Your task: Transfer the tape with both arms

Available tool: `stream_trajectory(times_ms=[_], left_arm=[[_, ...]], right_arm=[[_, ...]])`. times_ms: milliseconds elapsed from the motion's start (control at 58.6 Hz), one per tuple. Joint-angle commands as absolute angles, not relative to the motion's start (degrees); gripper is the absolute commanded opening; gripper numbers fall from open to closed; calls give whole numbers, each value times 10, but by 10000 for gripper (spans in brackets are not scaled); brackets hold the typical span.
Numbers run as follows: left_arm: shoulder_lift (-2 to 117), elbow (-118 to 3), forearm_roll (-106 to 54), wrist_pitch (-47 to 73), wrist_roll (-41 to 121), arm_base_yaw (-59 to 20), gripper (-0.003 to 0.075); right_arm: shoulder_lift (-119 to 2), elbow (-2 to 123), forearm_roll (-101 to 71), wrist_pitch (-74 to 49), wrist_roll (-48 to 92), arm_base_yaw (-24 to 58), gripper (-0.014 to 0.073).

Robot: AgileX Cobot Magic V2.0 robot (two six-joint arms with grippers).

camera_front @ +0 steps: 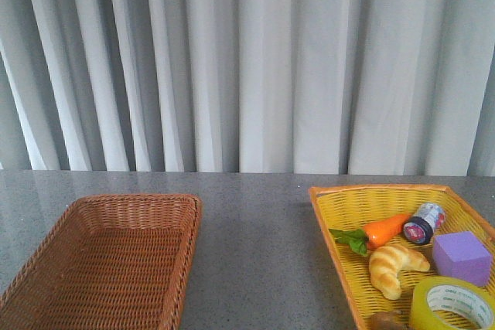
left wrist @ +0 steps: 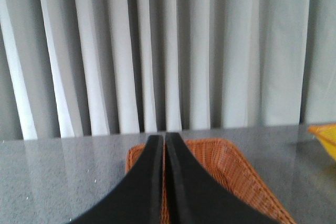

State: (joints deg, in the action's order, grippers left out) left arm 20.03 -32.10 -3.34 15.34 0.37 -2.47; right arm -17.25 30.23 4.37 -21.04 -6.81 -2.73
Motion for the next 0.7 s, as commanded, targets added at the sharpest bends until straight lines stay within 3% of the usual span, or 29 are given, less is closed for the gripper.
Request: stream_trajectory(times_ms=[0, 342, 683], left_arm=[[264, -381, -31, 159, 9, -24, -6], [392, -416, -32, 313, 11, -24, -6], [413, -416, -33, 321, 11, -24, 6]], right_arm=[[-231, 360, 75, -226, -67, -31, -4], [-352, 391, 94, -374, -68, -31, -4], [-369, 391, 94, -382, -69, -31, 12]])
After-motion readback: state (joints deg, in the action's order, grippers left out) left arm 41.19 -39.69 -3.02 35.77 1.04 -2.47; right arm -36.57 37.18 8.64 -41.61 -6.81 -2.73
